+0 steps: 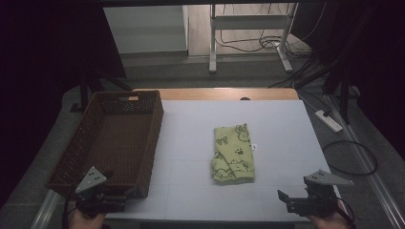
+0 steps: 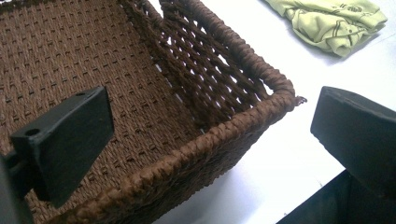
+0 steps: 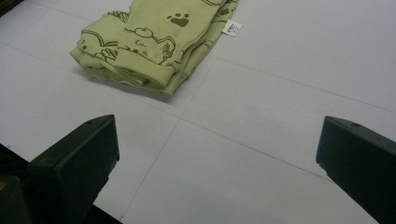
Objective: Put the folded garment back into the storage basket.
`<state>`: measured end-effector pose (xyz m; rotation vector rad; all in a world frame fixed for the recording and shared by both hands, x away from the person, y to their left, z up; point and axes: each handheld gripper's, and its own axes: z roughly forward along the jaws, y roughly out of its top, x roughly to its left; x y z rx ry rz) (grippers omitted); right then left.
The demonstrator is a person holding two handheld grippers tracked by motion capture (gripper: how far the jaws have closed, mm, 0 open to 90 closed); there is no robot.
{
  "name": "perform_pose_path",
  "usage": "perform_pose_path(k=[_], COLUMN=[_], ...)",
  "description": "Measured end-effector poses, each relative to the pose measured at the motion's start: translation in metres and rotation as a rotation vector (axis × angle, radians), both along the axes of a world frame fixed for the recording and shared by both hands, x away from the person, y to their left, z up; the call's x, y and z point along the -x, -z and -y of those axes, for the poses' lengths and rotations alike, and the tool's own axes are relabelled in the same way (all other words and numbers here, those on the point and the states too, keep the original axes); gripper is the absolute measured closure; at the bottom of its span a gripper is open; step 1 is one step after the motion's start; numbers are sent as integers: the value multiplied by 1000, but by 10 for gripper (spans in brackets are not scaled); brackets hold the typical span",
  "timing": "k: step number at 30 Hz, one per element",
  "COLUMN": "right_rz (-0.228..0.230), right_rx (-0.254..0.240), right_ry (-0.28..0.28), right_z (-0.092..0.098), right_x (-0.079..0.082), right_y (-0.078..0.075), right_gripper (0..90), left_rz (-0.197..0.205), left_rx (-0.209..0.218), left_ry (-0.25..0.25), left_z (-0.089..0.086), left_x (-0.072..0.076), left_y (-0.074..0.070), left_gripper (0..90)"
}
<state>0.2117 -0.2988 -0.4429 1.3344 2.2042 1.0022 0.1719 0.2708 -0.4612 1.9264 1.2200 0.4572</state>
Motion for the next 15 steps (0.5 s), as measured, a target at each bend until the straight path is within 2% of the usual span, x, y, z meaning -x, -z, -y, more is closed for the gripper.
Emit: perform_pose_path(k=[15], right_rz=[-7], right_rx=[0], right_ry=[-7], right_z=[-1], right_x=[0], right_y=[1], right_gripper=[0], left_rz=[2], left_rx=[4], left_ry=[1], left_z=[0], left_x=[0], left_y=[0], left_gripper=[0])
